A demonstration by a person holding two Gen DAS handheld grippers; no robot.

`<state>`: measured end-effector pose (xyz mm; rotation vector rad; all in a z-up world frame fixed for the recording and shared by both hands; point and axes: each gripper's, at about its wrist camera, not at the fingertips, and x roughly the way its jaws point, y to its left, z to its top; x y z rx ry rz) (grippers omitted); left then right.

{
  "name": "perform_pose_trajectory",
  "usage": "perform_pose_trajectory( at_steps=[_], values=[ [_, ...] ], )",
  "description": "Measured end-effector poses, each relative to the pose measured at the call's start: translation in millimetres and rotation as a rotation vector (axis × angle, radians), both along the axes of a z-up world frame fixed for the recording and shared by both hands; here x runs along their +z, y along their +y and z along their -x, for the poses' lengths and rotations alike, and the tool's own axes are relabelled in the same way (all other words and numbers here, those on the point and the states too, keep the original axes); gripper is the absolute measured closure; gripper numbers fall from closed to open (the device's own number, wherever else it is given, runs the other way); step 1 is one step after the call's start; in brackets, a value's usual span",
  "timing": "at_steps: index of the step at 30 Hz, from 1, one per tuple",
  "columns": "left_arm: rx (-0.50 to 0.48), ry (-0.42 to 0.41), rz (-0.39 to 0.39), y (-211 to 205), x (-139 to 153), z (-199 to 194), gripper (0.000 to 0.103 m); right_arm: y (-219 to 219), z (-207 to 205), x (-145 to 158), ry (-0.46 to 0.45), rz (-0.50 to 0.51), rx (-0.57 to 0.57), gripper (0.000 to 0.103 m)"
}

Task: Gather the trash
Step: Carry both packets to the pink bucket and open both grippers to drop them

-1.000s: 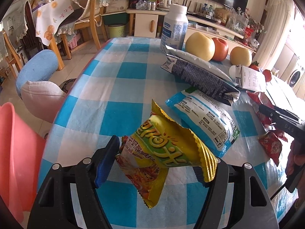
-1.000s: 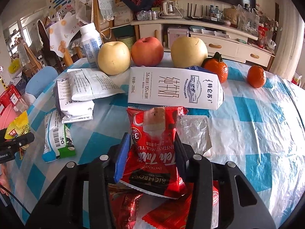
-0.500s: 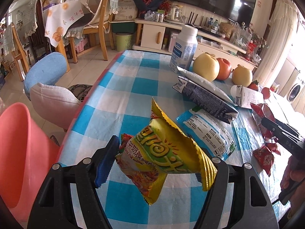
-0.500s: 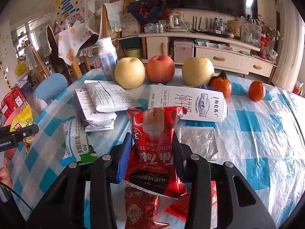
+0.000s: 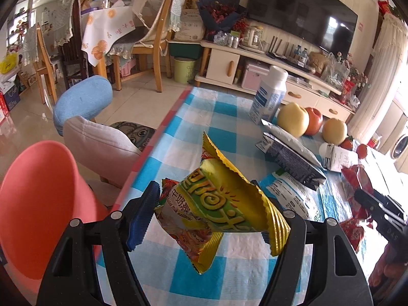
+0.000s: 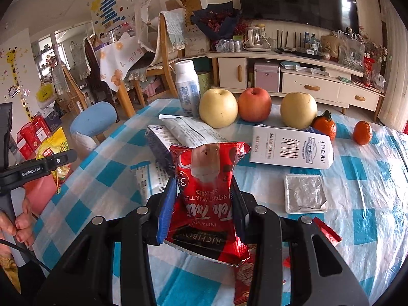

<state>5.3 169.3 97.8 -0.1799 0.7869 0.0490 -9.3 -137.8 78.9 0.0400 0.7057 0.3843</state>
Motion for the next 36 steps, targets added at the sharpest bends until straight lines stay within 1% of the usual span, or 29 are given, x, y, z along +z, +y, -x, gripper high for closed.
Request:
perform_pose_trajectory(
  at_steps=[8,12,16,23,27,31,36],
  values=[
    [0.082,-0.037,0.022,31,15,11,0.032,52,19,12,-0.006,-0.005,0.075,0.061],
    [0.143,-0.046,0.030,53,22,17,0.032,76,23,23,-0.015,-0.033,0.104,0.061],
    [0.205,-0.055,0.015,74,28,24,0.032,110,27,32,-0.021,-0.038,0.162,0.061],
    [0.321,-0.078,-0.013,118,38,41,0.032,182,35,48,-0.035,-0.018,0.295,0.061],
    [0.395,-0.067,-0.050,142,41,50,0.032,224,39,51,-0.035,-0.009,0.365,0.061],
    [0.467,-0.049,-0.037,172,39,59,0.032,264,40,51,-0.029,-0.008,0.422,0.061],
    [0.533,-0.031,-0.031,200,36,67,0.032,307,39,50,-0.031,0.009,0.483,0.061]
  ],
)
